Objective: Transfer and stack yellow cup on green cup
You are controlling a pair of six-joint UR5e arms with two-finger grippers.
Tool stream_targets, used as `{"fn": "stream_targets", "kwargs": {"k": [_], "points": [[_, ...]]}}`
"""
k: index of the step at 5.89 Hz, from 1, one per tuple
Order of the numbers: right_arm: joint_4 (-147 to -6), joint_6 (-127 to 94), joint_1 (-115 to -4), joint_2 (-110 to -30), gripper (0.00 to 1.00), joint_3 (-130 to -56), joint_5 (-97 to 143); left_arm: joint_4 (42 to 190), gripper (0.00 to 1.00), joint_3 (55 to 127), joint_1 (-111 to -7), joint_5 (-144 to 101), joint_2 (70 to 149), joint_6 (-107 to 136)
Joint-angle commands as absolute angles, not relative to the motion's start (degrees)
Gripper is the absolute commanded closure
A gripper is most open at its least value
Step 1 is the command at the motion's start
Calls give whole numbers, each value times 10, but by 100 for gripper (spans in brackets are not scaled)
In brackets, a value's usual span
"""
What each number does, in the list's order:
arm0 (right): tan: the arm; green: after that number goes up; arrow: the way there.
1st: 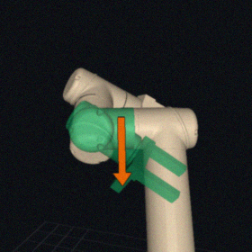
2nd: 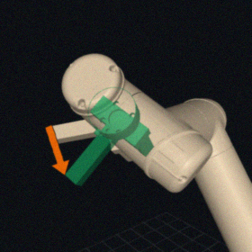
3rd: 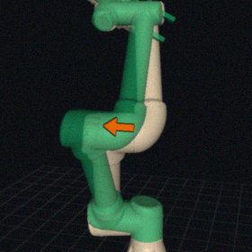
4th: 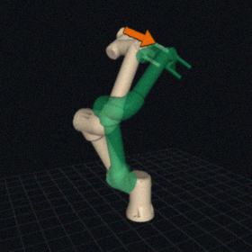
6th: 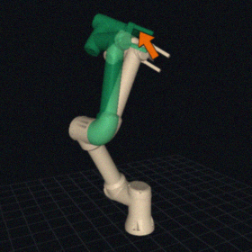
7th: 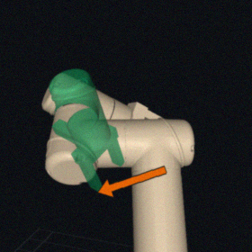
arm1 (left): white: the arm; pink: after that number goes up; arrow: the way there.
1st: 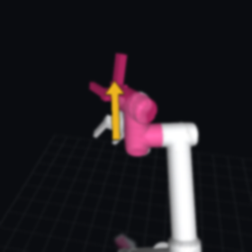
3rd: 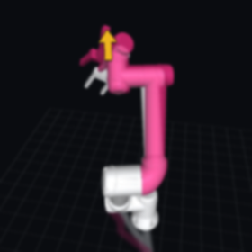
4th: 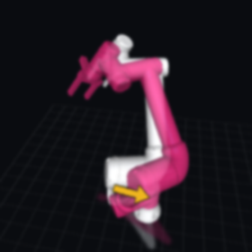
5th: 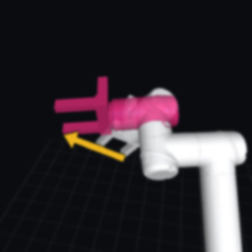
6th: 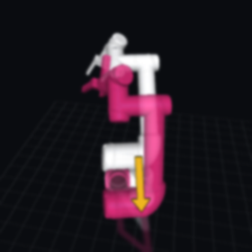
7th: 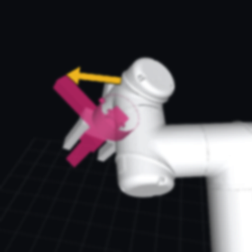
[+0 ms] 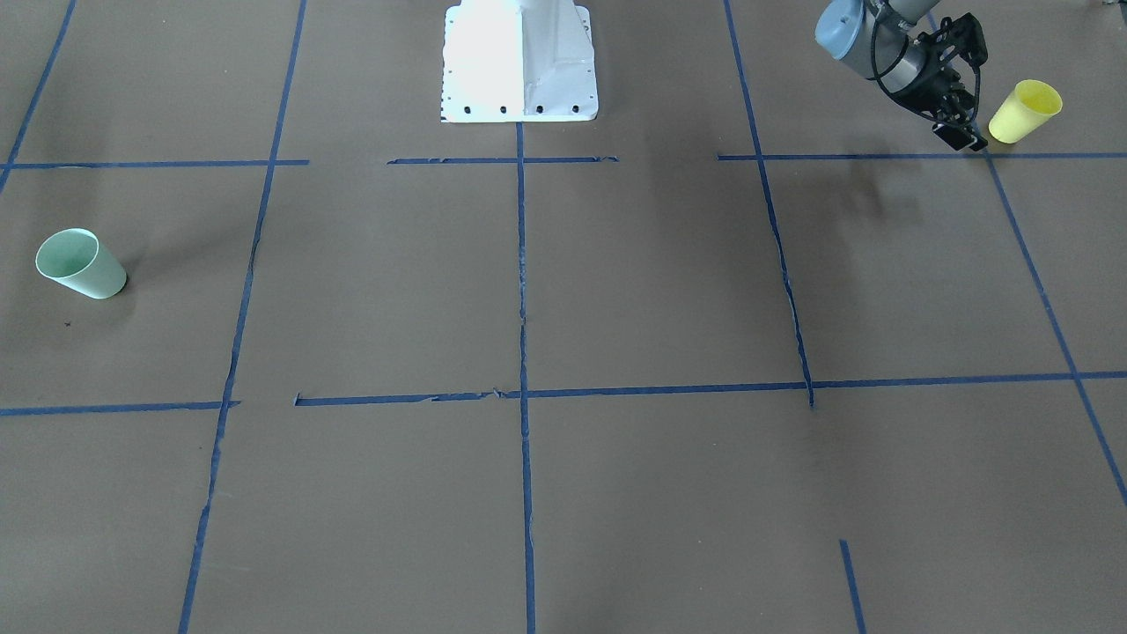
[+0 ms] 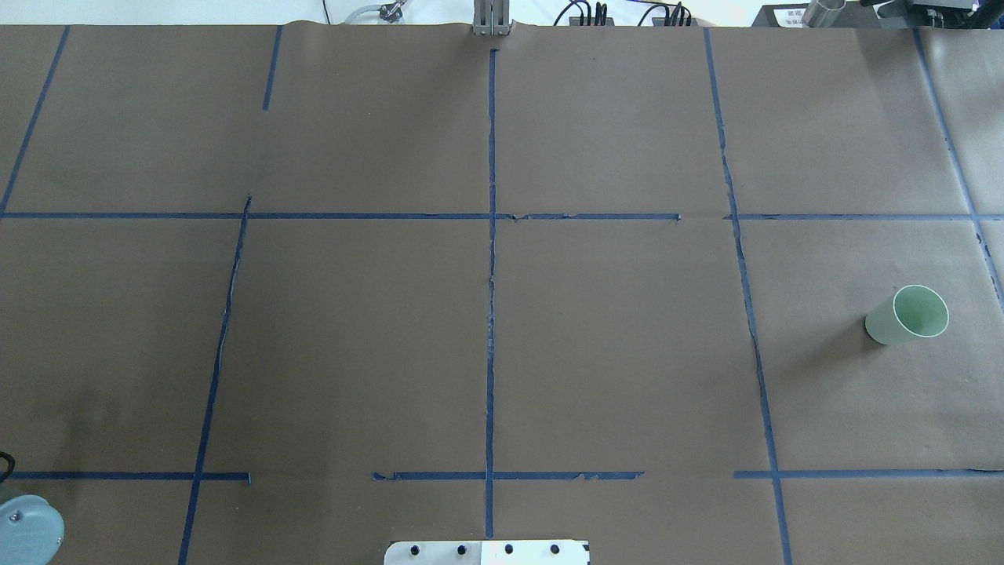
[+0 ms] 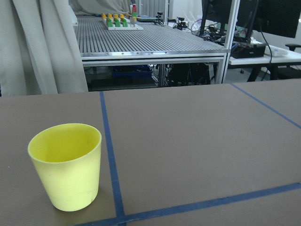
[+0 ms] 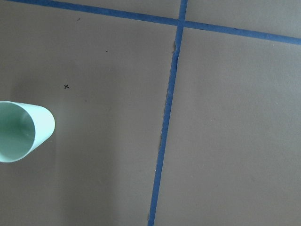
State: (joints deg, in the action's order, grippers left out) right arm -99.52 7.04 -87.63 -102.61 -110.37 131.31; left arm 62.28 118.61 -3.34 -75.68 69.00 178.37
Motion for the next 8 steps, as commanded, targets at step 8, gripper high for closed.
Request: {"fn": "stream_targets", "kwargs": {"k": [8], "points": [[-996, 60, -875, -1023, 0, -1103, 1314, 620, 0, 1065, 94, -791, 672, 1869]]}}
